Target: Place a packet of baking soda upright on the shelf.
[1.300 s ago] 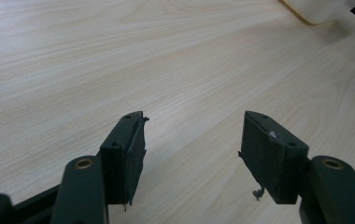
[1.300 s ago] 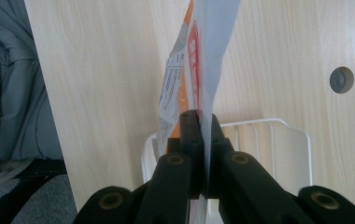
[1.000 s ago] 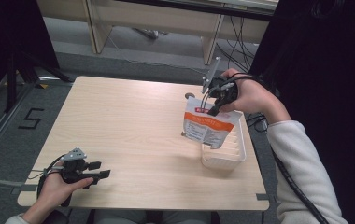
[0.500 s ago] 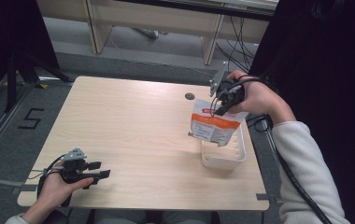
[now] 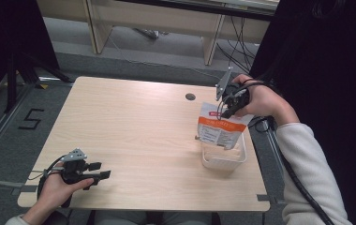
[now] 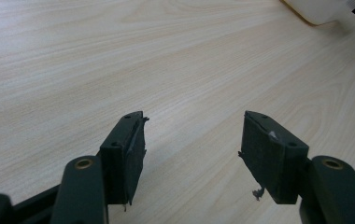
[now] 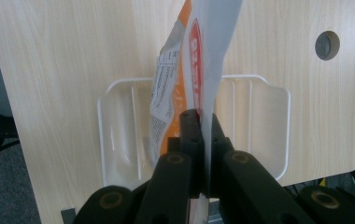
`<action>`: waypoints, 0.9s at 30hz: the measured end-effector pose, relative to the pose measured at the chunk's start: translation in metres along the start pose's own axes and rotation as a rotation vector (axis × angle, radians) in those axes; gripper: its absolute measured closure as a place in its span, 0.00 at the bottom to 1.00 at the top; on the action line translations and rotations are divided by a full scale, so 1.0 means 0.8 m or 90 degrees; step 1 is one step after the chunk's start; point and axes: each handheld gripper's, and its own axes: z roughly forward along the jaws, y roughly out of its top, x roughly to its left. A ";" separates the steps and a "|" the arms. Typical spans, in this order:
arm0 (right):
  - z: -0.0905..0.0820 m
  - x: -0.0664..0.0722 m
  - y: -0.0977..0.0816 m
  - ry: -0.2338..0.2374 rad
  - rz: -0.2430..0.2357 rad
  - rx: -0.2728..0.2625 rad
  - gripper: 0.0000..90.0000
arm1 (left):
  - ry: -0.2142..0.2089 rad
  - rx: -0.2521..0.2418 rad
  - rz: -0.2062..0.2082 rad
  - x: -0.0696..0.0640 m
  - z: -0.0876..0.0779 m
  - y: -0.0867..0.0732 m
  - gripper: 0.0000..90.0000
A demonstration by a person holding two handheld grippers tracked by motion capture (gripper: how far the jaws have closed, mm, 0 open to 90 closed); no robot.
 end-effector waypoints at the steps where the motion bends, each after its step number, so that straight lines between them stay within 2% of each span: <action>1: 0.001 -0.001 -0.001 0.007 0.002 0.000 1.00 | 0.000 0.000 0.000 0.000 0.000 0.000 0.44; 3: 0.002 -0.002 -0.004 0.005 -0.006 0.005 1.00 | 0.000 0.000 0.000 0.000 0.000 0.000 0.44; 4: 0.002 -0.001 -0.006 0.007 0.008 0.014 1.00 | 0.001 0.003 0.003 0.000 0.000 0.000 0.44; 5: 0.004 -0.003 -0.007 0.010 -0.010 0.015 1.00 | 0.001 0.002 0.002 0.000 0.000 0.000 0.44; 7: 0.004 -0.002 -0.008 0.012 -0.003 0.019 1.00 | 0.001 0.002 0.003 0.000 0.000 0.000 0.44; 8: 0.004 -0.002 -0.009 0.008 -0.011 0.018 1.00 | 0.001 0.001 0.001 0.000 0.000 0.000 0.44; 9: 0.004 -0.001 -0.010 0.013 0.001 0.022 1.00 | 0.001 0.001 0.001 0.000 0.000 0.000 0.44; 10: 0.003 -0.003 -0.012 0.010 -0.012 0.025 1.00 | 0.001 0.001 0.001 0.000 0.000 0.000 0.44; 13: 0.002 -0.002 -0.014 0.008 0.000 0.029 1.00 | 0.001 -0.001 0.000 0.000 0.000 0.000 0.44; 14: 0.003 -0.003 -0.016 0.009 -0.010 0.032 1.00 | 0.002 0.002 0.003 0.000 0.000 0.000 0.44; 17: 0.003 -0.003 -0.020 0.018 -0.003 0.038 1.00 | 0.002 -0.001 0.001 0.000 0.000 0.000 0.44; 19: 0.005 -0.002 -0.023 0.009 -0.007 0.046 1.00 | 0.002 -0.001 0.001 0.000 0.000 0.000 0.44; 23: 0.007 -0.003 -0.026 0.016 -0.004 0.054 1.00 | 0.001 0.001 0.004 0.000 0.000 0.000 0.44; 25: 0.009 -0.003 -0.028 0.016 0.014 0.056 1.00 | 0.001 0.001 0.003 0.000 0.000 0.000 0.44; 27: 0.013 -0.004 -0.030 0.023 0.008 0.057 1.00 | 0.000 -0.001 0.001 0.000 0.000 0.000 0.44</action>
